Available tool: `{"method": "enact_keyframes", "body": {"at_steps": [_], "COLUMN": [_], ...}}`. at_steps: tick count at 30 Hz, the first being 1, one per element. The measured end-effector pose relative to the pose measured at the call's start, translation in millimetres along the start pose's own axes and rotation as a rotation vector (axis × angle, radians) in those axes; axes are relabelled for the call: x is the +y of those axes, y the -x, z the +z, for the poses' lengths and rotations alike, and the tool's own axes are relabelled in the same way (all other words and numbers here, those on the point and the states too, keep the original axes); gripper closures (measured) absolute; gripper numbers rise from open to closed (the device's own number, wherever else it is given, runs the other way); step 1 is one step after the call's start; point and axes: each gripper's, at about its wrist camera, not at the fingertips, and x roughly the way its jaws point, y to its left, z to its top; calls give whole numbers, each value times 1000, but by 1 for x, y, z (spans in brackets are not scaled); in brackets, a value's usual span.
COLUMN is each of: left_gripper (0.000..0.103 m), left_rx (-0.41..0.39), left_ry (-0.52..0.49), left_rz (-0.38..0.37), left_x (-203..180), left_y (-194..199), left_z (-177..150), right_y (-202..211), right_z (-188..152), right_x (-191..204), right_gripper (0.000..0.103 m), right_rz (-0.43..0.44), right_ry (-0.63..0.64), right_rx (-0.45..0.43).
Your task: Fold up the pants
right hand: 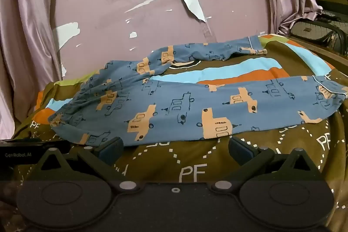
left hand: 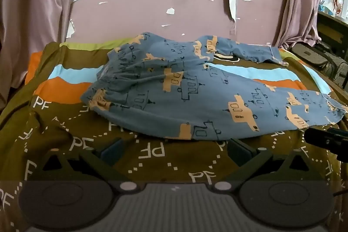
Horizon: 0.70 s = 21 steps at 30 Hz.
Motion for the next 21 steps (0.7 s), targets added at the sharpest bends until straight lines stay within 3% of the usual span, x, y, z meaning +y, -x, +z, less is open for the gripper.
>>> {"method": "enact_keyframes", "body": {"at_steps": [21], "left_gripper": [0], "left_rx": [1], "left_ry": [-1], "left_rz": [4], "left_x": [0], "left_y": [0], "left_z": [0], "right_y": [-4], "right_z": [1], "right_x": [-2], "right_gripper": [0], "right_rz": [5], "right_ry": [-12], "right_rx": [6]}}
